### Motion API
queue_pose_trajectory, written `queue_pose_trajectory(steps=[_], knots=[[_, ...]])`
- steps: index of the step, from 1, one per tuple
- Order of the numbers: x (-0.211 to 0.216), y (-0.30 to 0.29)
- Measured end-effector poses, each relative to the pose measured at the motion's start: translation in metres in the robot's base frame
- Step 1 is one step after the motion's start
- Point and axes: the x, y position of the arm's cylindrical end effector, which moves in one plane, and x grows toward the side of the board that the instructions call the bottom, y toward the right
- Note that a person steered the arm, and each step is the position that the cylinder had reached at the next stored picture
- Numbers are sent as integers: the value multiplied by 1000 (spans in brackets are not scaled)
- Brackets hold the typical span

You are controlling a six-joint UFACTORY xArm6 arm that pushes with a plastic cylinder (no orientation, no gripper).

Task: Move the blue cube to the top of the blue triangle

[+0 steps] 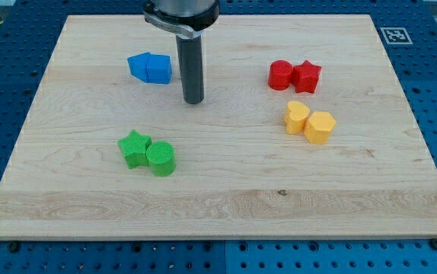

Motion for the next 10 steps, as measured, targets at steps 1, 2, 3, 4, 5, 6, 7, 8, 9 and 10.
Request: queue_pose_trajectory(steps=[1, 2, 3, 4, 5, 6, 7, 8, 9, 10], knots=[[-1, -6], [-1, -28], [-3, -43], [-14, -43], [-25, -43], [-30, -43], [-34, -47], [-50, -48], [-59, -48], [-72, -48]])
